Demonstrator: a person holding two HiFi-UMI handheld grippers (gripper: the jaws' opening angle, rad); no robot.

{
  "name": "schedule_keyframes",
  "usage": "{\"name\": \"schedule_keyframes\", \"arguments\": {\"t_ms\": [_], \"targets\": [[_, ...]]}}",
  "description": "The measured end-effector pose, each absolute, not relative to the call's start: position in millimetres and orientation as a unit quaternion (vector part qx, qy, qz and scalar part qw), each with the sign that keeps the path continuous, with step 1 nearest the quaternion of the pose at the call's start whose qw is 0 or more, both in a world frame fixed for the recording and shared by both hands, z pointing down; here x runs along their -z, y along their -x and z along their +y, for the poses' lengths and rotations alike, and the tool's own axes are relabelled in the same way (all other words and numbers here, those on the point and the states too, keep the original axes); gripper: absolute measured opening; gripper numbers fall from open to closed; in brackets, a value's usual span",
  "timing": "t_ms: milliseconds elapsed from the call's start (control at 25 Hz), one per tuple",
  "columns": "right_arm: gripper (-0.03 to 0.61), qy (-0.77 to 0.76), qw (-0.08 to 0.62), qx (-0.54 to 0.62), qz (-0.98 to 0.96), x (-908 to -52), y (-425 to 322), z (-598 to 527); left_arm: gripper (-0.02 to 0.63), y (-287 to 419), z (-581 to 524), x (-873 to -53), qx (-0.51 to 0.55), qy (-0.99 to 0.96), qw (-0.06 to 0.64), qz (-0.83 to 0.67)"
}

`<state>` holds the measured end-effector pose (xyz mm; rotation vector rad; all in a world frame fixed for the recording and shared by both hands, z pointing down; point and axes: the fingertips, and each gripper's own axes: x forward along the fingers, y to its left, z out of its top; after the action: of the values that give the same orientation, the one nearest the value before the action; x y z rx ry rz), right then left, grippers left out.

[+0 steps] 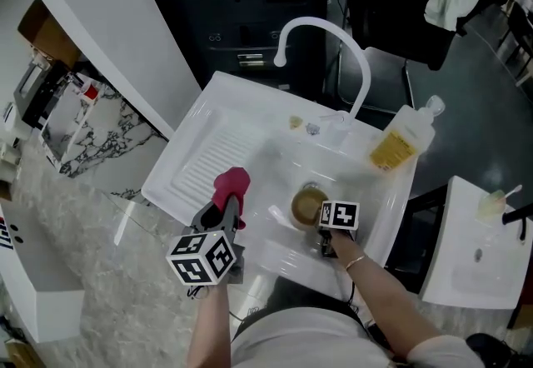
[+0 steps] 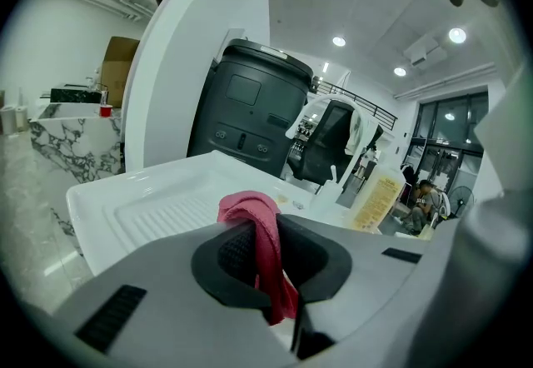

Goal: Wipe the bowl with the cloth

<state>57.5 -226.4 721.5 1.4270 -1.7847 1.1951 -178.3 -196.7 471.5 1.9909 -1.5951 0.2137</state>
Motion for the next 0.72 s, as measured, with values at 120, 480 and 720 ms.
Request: {"name": "schedule_keyframes", "arguments": {"t_ms": [120, 480, 720], "targets": [[0.017, -0.526, 0.284, -0.445, -0.666, -725.5, -55.5, -225.6, 0.043, 179.7, -197.9, -473.3, -0.081, -0.744, 0.289, -0.597], [0.029, -0.517, 0.320, -0.408, -0.682, -730.1, -53.5, -226.4, 0.043, 178.2, -197.8, -479.7, -0.084, -0.743, 0.298, -0.594], [0.086, -0.515, 0.340, -0.384, -0.687, -729.9, -54.2, -225.5, 0.043, 176.9, -196.0, -477.8, -0.085, -0.746, 0.297, -0.591]]}}
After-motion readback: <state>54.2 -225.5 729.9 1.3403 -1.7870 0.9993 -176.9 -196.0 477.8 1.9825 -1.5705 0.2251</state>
